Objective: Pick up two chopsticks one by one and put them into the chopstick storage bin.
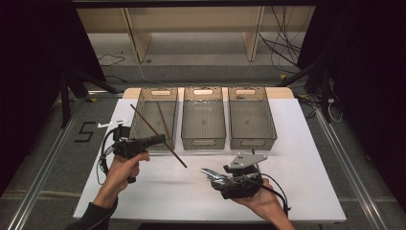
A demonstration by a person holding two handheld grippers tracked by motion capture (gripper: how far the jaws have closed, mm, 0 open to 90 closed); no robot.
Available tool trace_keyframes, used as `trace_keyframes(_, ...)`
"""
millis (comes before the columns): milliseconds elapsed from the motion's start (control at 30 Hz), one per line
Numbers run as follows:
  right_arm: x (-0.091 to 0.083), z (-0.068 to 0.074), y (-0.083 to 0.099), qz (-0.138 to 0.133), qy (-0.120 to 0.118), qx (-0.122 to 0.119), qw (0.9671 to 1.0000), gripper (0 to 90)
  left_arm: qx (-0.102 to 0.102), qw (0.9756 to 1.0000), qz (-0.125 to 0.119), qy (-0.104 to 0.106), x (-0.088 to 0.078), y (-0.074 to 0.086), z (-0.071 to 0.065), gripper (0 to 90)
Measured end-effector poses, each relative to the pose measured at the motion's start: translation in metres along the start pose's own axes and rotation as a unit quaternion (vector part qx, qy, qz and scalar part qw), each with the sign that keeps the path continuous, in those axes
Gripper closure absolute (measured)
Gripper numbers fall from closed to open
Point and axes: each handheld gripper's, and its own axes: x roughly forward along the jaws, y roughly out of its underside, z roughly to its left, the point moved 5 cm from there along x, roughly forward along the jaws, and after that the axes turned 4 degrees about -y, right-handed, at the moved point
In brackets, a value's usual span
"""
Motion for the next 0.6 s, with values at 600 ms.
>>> trace_keyframes(600,-0.009,-0.001,0.013,-0.009,0.006,0.007,0.9999,25.0,-0.003,0.9961,0.030,-0.083,0.005,-0.084,0.037,84.4)
